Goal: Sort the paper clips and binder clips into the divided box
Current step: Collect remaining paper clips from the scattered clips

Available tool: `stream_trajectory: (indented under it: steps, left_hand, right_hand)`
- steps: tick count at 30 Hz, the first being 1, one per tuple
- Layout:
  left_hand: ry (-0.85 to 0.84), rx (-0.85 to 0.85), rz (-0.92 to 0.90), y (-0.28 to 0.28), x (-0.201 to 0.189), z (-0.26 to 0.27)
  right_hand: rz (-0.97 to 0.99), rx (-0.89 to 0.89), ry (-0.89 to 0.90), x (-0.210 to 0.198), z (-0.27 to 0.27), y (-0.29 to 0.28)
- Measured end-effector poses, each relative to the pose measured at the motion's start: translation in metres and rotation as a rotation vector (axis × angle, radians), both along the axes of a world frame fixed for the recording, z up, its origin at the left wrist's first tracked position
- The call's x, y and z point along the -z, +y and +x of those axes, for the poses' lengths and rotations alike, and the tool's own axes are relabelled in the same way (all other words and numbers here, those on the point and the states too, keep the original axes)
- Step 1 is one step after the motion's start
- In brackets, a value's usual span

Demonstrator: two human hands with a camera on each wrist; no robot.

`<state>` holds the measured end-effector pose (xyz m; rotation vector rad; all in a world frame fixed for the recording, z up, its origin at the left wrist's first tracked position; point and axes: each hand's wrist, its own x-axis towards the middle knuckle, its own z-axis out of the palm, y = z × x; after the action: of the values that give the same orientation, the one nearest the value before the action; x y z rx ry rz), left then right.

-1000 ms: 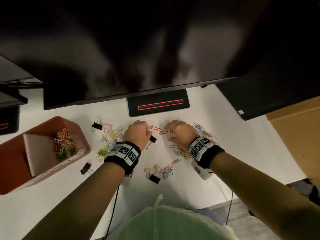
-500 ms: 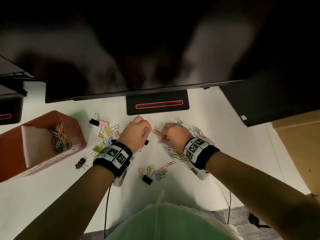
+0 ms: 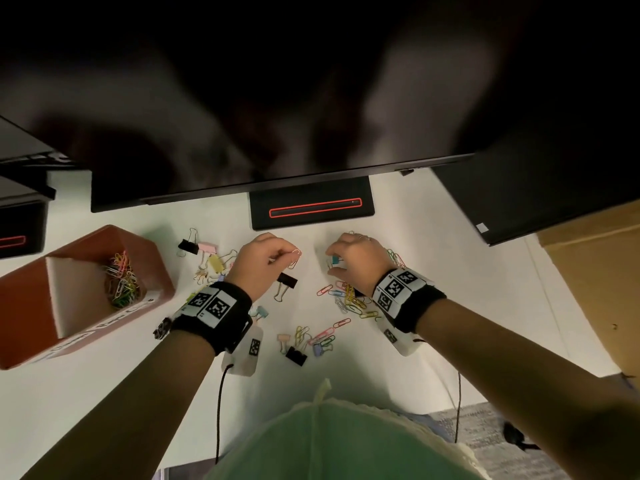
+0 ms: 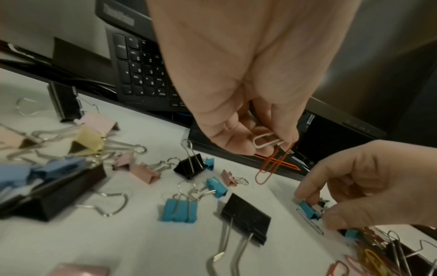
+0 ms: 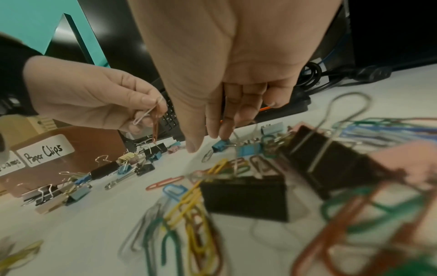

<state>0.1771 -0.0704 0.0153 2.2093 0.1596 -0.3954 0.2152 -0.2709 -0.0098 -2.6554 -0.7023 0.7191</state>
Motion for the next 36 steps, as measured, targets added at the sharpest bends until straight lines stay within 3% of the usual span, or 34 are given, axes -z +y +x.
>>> stream_trajectory:
  steps: [6, 14, 25, 36]
  left_hand:
    - [0.048, -0.015, -0.034, 0.014, -0.010, -0.013]
    - [-0.033, 0.044, 0.050, 0.007, -0.010, -0.046]
    - [0.062, 0.144, 0.272, -0.021, 0.024, -0.090]
    - [0.151, 0.220, 0.379, -0.024, 0.029, -0.094]
  right_hand:
    - [-0.023, -0.101, -0.070, 0.007, -0.005, 0.012]
    - [-0.022, 0.020, -0.103, -0.002, -0.003, -0.012]
    - [-0.091, -0.341, 0.048, 0.001, -0.044, 0.015]
    - [-0.021, -0.263, 0.107, 0.008, -0.049, 0.009]
